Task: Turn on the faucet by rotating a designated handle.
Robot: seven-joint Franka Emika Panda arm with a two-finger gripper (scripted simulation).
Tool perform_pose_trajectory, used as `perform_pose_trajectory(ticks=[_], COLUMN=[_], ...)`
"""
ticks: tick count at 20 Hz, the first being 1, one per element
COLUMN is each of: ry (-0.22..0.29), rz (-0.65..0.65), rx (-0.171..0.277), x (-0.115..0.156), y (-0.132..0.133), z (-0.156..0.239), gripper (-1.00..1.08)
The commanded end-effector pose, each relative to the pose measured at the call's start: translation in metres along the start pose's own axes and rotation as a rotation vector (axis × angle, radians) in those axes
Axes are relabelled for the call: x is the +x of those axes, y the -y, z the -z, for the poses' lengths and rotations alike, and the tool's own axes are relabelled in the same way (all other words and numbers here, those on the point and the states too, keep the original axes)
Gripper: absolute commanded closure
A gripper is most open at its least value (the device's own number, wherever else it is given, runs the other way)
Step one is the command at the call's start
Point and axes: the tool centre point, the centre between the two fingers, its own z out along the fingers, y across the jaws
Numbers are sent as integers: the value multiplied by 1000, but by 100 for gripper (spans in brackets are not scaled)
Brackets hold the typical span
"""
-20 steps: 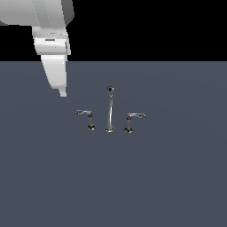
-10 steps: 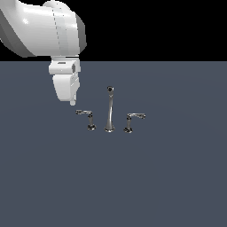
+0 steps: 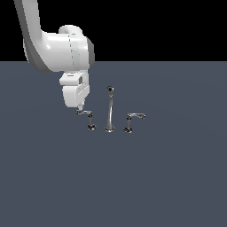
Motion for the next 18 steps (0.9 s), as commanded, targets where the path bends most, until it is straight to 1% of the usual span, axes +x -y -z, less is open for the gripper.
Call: perform_pose_trajectory(ticks=[1, 6, 12, 18], ry=[1, 3, 3, 4], rz=[-32, -62, -64, -65], rx=[1, 1, 1, 1], x=[3, 6, 6, -4], y=[8, 15, 15, -4], z=[-6, -12, -13, -12], gripper=[108, 108, 108, 108])
